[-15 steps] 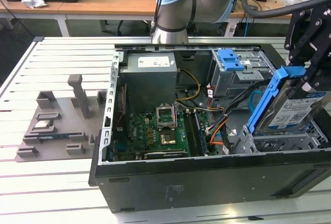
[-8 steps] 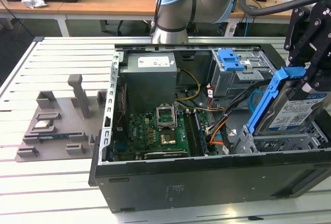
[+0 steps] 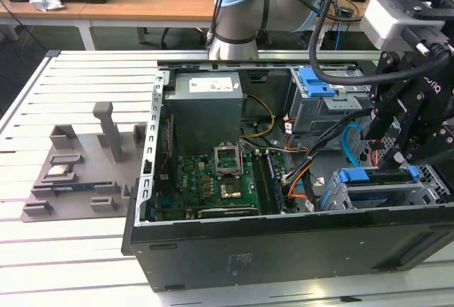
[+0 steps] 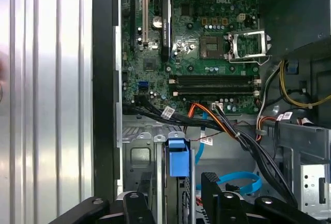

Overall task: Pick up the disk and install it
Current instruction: 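Insert the disk into the insertion slot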

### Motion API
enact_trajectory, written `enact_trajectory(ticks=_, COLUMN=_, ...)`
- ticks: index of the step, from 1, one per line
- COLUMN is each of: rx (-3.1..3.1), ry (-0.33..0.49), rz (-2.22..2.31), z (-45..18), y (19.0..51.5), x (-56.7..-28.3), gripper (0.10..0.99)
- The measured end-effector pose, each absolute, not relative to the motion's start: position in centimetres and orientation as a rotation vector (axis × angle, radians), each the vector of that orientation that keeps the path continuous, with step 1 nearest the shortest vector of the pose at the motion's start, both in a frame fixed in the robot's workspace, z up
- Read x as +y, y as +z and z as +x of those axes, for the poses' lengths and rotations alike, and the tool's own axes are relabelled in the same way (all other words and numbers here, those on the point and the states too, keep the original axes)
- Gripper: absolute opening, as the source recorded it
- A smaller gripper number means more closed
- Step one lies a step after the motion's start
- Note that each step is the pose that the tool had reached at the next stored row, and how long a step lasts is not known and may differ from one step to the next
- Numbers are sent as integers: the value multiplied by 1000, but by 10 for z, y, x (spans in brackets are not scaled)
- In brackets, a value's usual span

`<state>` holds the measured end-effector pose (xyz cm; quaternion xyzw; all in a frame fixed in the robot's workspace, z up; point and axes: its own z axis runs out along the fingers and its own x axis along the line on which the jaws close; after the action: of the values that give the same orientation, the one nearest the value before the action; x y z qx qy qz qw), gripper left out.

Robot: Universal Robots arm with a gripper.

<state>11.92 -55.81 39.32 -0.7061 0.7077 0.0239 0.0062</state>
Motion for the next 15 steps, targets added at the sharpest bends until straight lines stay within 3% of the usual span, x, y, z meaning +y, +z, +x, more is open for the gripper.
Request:
enact_trajectory(ticks=8, rx=2214, ry=75, rz=-2210, z=119, y=388, x=-558, gripper=490)
enact_trajectory(ticks=9, rx=2214, ry=75, rz=-2210, z=119, y=388, x=-558, gripper=424)
enact_trajectory(ticks=10, rx=2214, ry=75, rz=-2210, z=119, y=387, x=-558, gripper=424)
enact_trajectory(ticks=13, rx=2214, ry=75, rz=-2210, z=119, y=385, x=-558, gripper=239)
enact_trajectory(ticks=14, rx=2214, ry=75, rz=-2210, z=119, y=385, x=-558, gripper=239)
enact_trajectory(ticks=15, rx=2214, ry=75, rz=-2210, z=119, y=383, x=-558, gripper=118)
